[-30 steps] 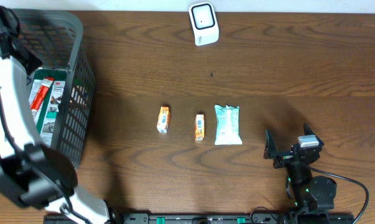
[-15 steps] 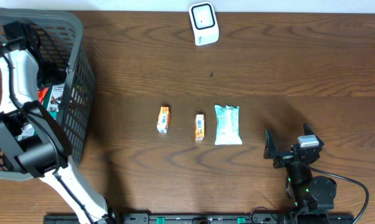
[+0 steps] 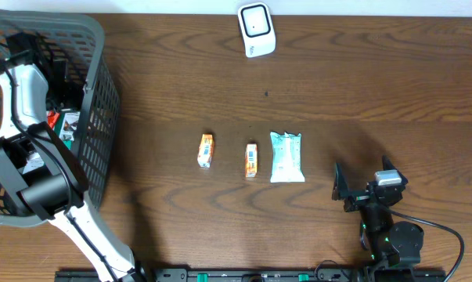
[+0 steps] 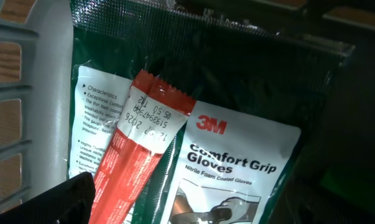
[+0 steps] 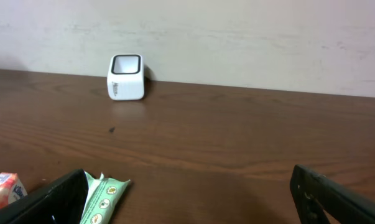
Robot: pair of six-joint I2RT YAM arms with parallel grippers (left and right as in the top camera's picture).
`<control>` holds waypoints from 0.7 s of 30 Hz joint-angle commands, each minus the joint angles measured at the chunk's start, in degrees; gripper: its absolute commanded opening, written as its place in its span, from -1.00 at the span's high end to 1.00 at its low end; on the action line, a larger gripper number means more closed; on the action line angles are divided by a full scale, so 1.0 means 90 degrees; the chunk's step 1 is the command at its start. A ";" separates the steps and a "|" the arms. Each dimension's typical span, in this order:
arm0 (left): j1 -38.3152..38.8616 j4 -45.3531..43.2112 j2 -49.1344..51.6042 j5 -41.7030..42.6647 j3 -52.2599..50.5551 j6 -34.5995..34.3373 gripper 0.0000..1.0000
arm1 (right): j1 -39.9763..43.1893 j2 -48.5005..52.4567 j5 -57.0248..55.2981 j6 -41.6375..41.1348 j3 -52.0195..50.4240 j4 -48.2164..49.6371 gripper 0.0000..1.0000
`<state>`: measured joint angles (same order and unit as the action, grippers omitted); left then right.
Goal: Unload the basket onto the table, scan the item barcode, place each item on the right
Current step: 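Lower the left gripper into the basket toward the red-strip glove pack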
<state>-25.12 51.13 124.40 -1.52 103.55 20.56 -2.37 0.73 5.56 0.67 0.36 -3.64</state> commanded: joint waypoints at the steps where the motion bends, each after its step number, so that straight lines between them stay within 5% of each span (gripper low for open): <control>1: -0.0158 0.0017 0.0087 0.0121 -0.0124 0.0287 -0.96 | -0.0080 -0.0007 -0.0015 0.0027 -0.0005 -0.0024 -0.99; 21: -0.0386 -0.0313 0.0296 0.0432 -0.0697 0.0814 -0.96 | -0.0080 -0.0007 -0.0015 0.0027 -0.0005 -0.0024 -0.98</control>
<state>-28.42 47.90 124.53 1.56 98.52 26.35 -2.37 0.73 5.56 0.67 0.36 -3.64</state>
